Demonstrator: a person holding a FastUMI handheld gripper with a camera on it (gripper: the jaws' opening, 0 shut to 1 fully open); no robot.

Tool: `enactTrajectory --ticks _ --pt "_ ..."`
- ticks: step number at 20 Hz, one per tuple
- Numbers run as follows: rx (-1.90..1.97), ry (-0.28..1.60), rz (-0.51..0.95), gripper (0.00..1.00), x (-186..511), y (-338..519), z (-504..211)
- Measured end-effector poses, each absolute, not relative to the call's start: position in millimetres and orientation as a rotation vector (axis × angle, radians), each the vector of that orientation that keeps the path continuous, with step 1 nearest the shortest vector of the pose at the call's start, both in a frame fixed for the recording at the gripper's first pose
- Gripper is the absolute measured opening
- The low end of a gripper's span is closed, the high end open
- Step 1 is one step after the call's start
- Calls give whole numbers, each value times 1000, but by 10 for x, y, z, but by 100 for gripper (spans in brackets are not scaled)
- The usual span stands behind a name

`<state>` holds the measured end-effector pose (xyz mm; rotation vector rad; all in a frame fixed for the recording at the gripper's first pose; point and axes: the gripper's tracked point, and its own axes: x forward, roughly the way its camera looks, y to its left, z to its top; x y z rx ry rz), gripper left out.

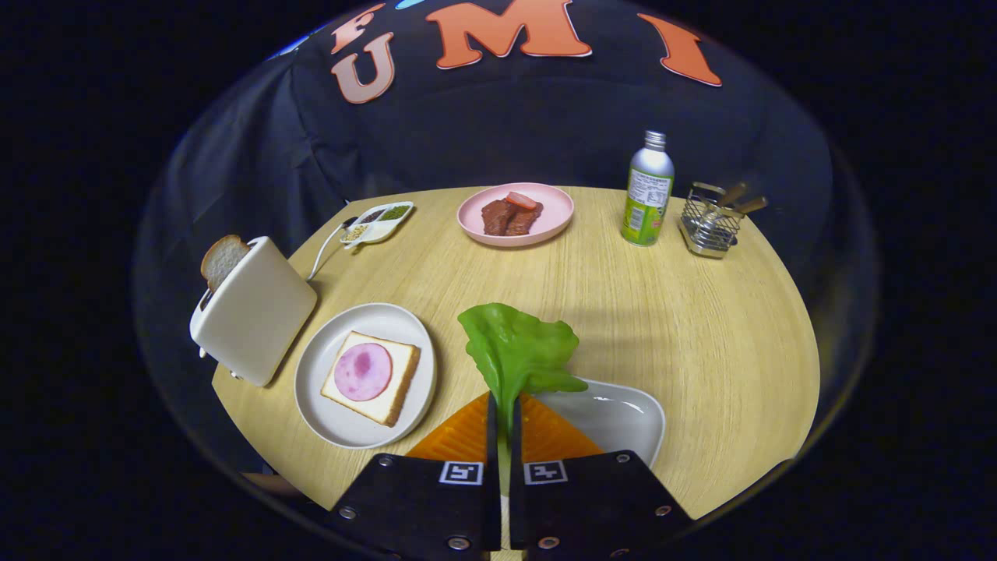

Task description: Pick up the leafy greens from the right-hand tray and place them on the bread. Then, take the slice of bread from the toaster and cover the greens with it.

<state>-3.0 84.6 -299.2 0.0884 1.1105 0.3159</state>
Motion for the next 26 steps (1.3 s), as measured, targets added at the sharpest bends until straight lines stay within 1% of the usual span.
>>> enactTrajectory --ticks 7,14,20,25,26 --pt "90 1088 446 5 35 1465 -2935" --pt "92 1104 550 5 -14 2003 -2981" --pt "97 1145 603 5 -81 2327 -3125" --pt "82 1172 608 6 -85 2459 -3240" --pt "84 1172 607 7 -77 2462 -3239"
